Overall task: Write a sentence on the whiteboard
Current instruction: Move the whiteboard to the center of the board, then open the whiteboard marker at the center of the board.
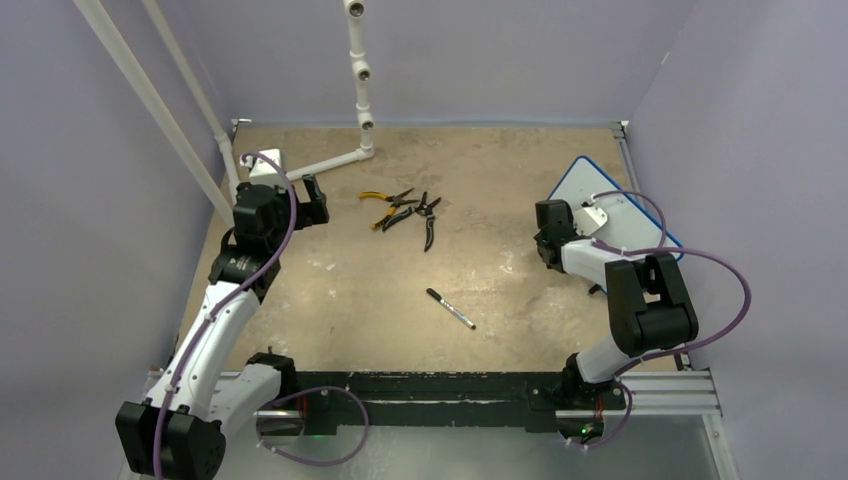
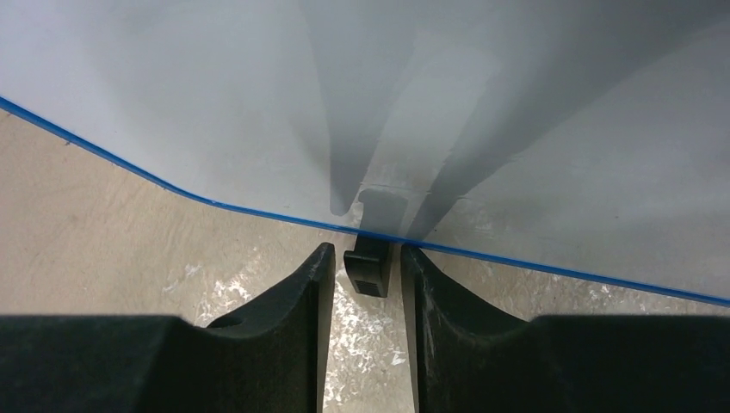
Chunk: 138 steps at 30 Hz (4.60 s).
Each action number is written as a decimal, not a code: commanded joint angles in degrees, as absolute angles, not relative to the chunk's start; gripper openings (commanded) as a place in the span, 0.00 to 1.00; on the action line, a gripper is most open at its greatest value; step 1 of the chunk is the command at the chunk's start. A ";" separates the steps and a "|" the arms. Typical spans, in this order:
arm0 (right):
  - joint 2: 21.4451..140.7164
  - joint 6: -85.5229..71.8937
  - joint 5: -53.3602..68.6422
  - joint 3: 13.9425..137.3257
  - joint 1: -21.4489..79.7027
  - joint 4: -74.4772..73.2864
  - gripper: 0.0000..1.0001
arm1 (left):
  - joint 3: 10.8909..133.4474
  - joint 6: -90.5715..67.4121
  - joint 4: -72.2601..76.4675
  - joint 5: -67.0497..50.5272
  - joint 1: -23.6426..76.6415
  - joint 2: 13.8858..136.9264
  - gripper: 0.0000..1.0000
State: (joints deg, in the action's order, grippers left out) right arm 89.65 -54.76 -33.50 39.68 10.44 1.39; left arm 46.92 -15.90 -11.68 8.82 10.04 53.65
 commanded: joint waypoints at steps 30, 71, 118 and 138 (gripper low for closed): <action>88.41 -42.71 -27.70 41.54 22.23 7.25 0.00 | 48.01 -16.00 -10.38 9.23 10.37 52.25 0.99; 83.25 -37.46 -20.35 37.10 49.38 8.50 0.54 | 47.47 -16.28 -9.34 5.79 10.75 54.05 0.99; 63.67 -33.54 -12.21 36.56 61.79 9.71 0.00 | 32.86 -47.29 16.41 -29.74 23.76 53.94 0.95; 58.36 -32.12 -10.33 35.24 61.79 13.38 0.00 | 34.65 -50.61 18.62 -28.30 31.70 60.42 0.53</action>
